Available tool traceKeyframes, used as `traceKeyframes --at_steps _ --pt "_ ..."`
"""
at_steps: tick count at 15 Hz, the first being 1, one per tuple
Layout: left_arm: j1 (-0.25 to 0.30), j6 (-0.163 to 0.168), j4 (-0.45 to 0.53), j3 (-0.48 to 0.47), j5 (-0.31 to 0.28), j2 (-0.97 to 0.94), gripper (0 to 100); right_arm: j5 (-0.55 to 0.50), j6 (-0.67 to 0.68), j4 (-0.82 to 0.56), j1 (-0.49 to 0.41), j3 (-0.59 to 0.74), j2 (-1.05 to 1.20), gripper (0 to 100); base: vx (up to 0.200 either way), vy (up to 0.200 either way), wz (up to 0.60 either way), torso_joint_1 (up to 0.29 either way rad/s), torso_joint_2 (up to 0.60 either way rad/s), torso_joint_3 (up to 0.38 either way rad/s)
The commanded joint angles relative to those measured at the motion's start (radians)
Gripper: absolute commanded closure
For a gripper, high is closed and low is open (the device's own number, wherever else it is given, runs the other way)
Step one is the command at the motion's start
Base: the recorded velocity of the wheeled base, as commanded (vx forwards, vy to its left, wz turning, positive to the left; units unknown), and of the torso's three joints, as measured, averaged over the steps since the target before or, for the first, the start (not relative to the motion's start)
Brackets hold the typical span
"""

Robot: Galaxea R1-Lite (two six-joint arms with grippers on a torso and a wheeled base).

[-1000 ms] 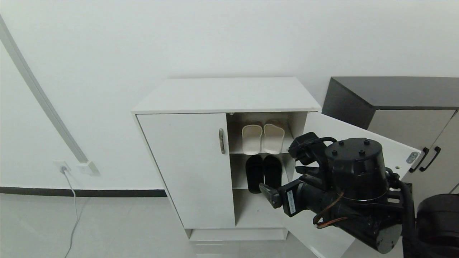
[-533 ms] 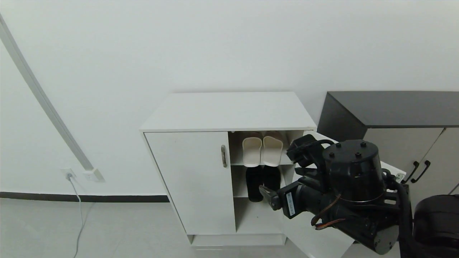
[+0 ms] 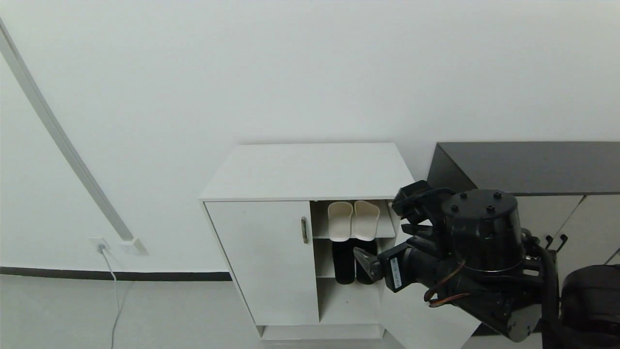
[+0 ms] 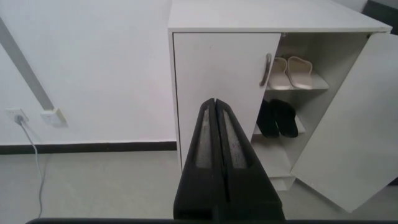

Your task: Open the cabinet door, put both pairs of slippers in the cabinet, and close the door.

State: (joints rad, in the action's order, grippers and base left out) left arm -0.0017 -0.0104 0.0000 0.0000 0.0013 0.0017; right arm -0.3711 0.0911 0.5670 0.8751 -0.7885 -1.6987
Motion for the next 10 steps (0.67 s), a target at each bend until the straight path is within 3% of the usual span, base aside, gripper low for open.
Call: traceKeyframes --at_steps 1,2,10 --pt "0.000 0.000 0.000 0.000 0.000 0.001 100 0.003 -0.001 0.019 -0.002 0.018 0.001 0 0.000 0.000 0.00 0.105 -0.24 -0.119" --pt "0.000 0.000 0.000 0.000 0.000 0.001 100 0.003 -0.016 0.048 -0.004 0.034 -0.002 100 0.000 0.000 0.00 0.032 -0.08 -0.046" --pt "0.000 0.000 0.002 0.000 0.000 0.001 100 0.000 -0.045 0.070 -0.004 0.054 -0.001 100 0.000 0.000 0.00 0.000 0.00 0.000"
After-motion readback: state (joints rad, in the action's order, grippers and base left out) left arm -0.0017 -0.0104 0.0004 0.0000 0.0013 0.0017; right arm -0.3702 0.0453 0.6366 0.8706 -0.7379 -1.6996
